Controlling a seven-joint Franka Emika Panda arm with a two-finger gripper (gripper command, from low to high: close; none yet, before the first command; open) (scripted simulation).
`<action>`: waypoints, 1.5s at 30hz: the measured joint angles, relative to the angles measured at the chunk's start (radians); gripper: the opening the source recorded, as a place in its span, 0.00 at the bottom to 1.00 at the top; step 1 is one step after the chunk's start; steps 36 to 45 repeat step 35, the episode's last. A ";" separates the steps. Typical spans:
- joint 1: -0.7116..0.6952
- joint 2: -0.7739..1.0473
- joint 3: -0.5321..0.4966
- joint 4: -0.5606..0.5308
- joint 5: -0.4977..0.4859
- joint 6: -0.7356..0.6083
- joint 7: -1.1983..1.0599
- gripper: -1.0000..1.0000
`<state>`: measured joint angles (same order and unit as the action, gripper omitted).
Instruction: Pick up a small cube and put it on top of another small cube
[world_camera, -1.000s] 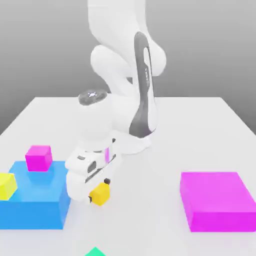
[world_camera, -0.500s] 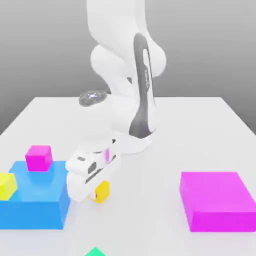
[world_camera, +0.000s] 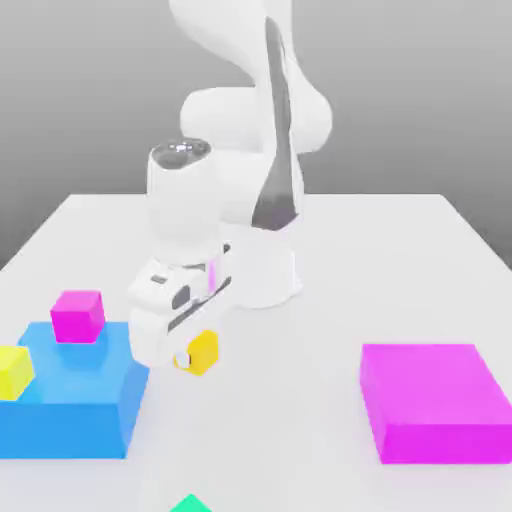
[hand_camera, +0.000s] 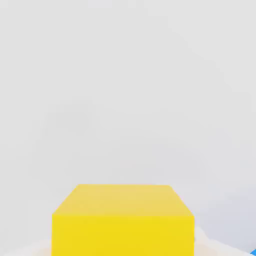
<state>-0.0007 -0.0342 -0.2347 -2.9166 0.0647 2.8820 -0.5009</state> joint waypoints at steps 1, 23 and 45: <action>0.011 0.011 0.003 0.023 0.037 -0.014 0.000 0.00; 0.120 0.283 -0.022 0.557 0.125 -0.302 0.523 0.00; 0.126 0.457 -0.003 0.665 0.146 -0.228 0.612 1.00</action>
